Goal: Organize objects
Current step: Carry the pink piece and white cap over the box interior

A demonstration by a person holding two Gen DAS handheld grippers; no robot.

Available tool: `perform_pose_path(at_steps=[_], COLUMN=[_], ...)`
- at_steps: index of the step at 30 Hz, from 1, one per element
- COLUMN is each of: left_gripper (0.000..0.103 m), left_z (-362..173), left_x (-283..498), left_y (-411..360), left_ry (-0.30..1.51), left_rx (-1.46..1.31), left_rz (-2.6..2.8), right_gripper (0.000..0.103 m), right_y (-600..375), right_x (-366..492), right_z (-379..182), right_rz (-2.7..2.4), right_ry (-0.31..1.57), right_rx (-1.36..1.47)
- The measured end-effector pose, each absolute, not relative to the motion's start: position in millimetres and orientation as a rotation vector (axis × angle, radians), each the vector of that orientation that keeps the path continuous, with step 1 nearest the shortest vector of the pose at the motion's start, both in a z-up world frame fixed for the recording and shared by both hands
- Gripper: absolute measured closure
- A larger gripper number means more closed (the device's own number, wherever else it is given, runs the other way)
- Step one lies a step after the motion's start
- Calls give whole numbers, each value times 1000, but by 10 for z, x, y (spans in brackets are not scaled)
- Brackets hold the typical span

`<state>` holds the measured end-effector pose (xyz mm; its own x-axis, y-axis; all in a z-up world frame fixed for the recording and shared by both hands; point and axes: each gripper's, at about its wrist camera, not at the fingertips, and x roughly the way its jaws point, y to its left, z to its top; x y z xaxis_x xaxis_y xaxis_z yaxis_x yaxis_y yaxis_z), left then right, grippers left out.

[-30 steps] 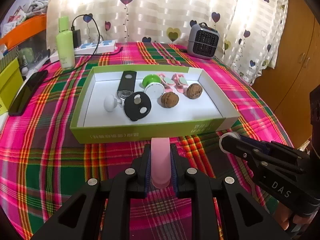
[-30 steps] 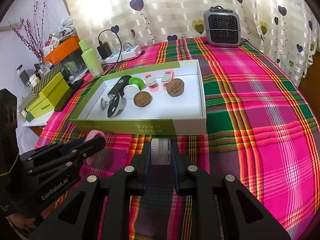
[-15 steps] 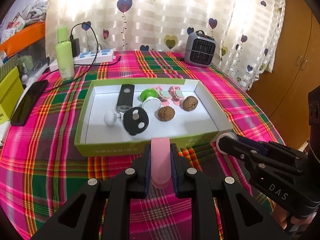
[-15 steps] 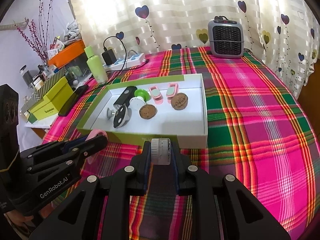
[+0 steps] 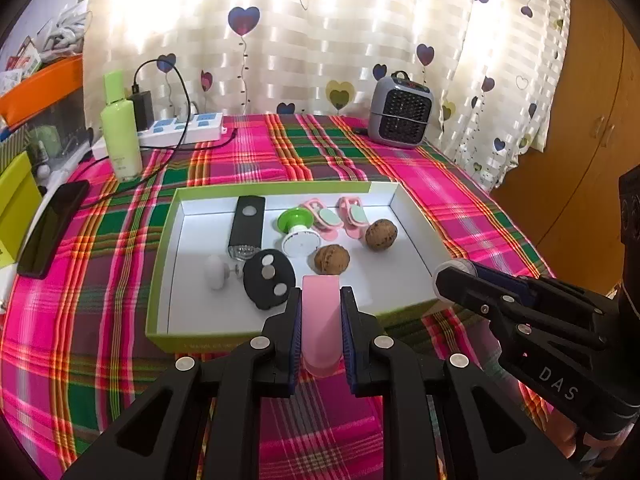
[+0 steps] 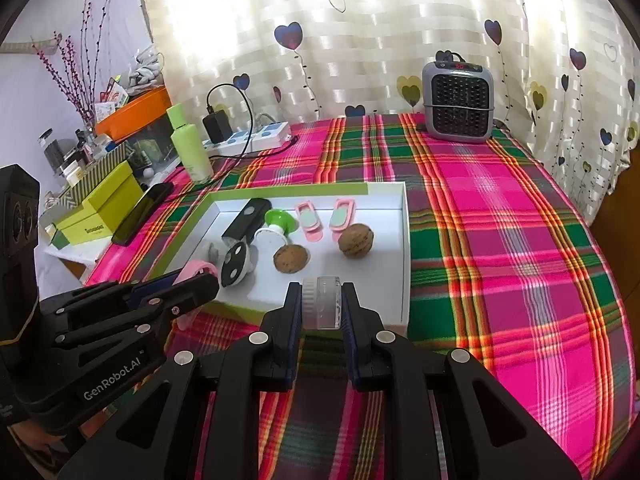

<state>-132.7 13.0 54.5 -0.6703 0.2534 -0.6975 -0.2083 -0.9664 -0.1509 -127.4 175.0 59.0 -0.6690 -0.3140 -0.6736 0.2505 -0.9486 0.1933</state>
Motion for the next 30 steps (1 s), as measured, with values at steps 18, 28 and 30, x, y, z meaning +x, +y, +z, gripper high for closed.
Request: perform_pose_path(at_steps=[18,28,30], left_gripper=[87,87,87], left_z=[420,302,286], left_x=[-1660,-1787,-1816], left_y=[235,297,304], left_ry=[-97,-88,-82], left_rx=[-1167,-1208,-1217], left_rz=[2640,2632,2631], right_gripper=[83,83,83], right_y=[1762,1757,1756], right_x=[-1635,-1804,-1839], right_z=[484,320,287], right_rz=[-2603,-2569,-2562], right_ry=[-100,-89,-87], right_rx=[1096,1154,1171])
